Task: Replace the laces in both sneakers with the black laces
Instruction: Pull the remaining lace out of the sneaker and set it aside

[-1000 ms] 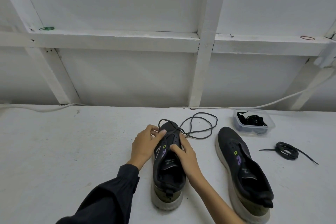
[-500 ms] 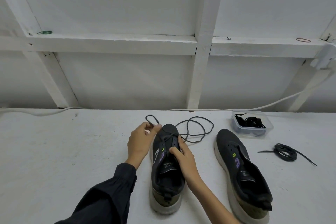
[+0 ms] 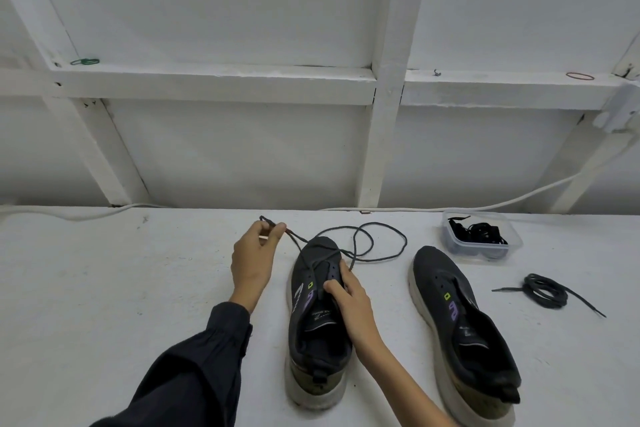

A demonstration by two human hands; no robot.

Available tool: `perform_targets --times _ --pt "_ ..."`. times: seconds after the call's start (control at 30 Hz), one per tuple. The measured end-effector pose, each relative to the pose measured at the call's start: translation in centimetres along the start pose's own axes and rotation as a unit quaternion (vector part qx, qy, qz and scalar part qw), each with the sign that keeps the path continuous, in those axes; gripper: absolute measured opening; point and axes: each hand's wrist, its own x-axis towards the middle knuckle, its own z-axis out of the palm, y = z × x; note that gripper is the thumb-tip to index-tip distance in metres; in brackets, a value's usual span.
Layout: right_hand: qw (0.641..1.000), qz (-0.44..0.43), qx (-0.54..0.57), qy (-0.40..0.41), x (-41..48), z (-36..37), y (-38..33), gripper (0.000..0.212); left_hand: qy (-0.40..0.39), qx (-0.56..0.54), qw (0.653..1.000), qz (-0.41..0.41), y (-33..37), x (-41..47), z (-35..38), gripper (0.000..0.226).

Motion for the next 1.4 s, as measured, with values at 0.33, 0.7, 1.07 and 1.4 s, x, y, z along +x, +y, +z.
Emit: perform_targets --times 0.33,0.7,1.07,1.4 --pt "1.000 -0.006 -0.002 -0.001 -0.3 -0.2 -0.7 0.077 -0.131 0.120 0.984 -0.003 -2.4 -1.1 1.6 0.021" --pt "1.000 0.000 -0.005 0.000 -0.5 -0.2 -0.7 0.072 -0.134 0.028 0.990 -0.046 -1.4 -0.7 0.7 0.052" --pt "1.000 -0.003 -0.002 -0.003 -0.6 -0.3 -0.9 0.065 -0.130 0.161 0.978 0.005 -0.6 0.3 0.0 0.017" --pt "1.000 -0.006 -0.006 -0.006 -0.5 -0.2 -0.7 0.066 -0.203 0.095 0.972 -0.076 -2.1 -1.0 1.4 0.042"
